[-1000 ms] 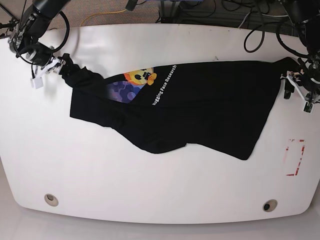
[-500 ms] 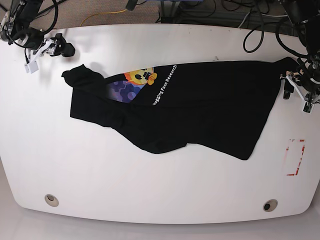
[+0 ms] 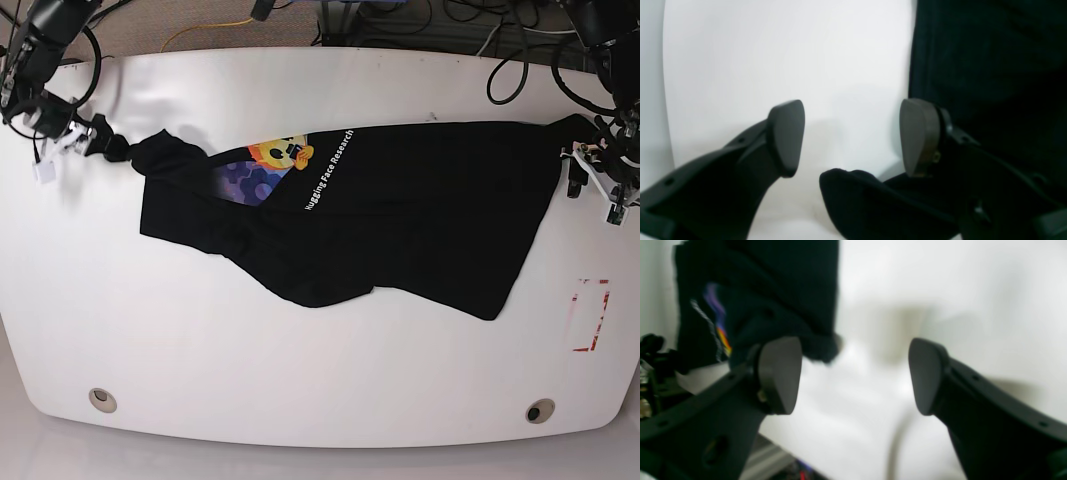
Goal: Fold the T-shirt properly
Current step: 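Regrasp the shirt edges with both grippers, then lift the shirt with both grippers and fold it lengthwise onto itself, then drag the held shirt edge with both grippers away from the table edge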
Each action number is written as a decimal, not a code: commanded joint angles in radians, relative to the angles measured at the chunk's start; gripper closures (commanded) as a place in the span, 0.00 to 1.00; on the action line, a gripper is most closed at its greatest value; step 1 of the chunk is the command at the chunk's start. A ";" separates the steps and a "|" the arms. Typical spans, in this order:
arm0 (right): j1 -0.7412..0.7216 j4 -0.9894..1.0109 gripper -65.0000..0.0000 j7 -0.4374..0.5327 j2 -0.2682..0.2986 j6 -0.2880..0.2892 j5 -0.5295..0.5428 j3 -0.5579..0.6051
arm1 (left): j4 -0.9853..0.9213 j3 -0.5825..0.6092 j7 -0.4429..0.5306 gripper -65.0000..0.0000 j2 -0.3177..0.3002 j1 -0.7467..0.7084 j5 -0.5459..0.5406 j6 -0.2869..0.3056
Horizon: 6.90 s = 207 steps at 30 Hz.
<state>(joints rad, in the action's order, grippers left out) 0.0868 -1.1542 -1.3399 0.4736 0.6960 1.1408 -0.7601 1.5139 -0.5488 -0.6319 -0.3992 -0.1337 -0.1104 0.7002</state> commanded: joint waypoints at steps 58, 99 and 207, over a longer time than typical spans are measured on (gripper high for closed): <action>-0.301 0.247 0.95 0.429 -0.055 -0.043 -0.252 0.394 | 0.018 -0.018 0.020 0.31 0.087 0.220 -0.010 -0.185; -0.315 0.242 1.00 0.428 -0.037 -0.043 -0.249 0.394 | -0.617 0.313 0.108 0.20 0.207 0.556 -0.016 -0.267; -0.370 -0.186 1.00 0.106 0.320 -0.034 -0.038 0.316 | 0.475 0.126 -0.412 1.00 0.130 0.259 -0.021 -0.037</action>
<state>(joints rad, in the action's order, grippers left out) -0.2825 -1.2957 -1.2678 0.7639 0.6636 1.0943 -0.4137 1.9717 -0.3946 -1.0431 -0.2535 0.1345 -0.1604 0.6487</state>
